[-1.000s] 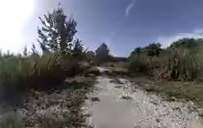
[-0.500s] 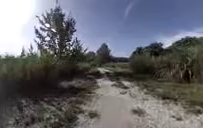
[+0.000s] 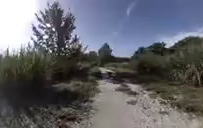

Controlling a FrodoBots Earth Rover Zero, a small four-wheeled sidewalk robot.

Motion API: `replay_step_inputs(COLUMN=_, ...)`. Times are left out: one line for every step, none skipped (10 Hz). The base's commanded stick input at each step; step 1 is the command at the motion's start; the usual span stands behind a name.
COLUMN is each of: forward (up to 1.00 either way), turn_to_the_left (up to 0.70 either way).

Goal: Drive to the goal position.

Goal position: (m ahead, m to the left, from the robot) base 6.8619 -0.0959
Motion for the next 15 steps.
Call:
replay_step_inputs(forward=0.85, turn_to_the_left=-0.34)
replay_step_inputs(forward=0.85, turn_to_the_left=-0.13)
replay_step_inputs(forward=0.85, turn_to_the_left=-0.12)
replay_step_inputs(forward=0.85, turn_to_the_left=-0.33)
replay_step_inputs(forward=0.85, turn_to_the_left=-0.04)
replay_step_inputs(forward=0.85, turn_to_the_left=0.0)
replay_step_inputs(forward=0.85, turn_to_the_left=0.0)
replay_step_inputs(forward=0.85, turn_to_the_left=0.0)
replay_step_inputs(forward=0.85, turn_to_the_left=0.0)
replay_step_inputs(forward=0.85, turn_to_the_left=0.0)
replay_step_inputs(forward=0.85, turn_to_the_left=0.0)
replay_step_inputs(forward=0.85, turn_to_the_left=0.0)
replay_step_inputs(forward=0.85, turn_to_the_left=0.0)
replay_step_inputs(forward=0.85, turn_to_the_left=0.0)
replay_step_inputs(forward=0.85, turn_to_the_left=0.0)
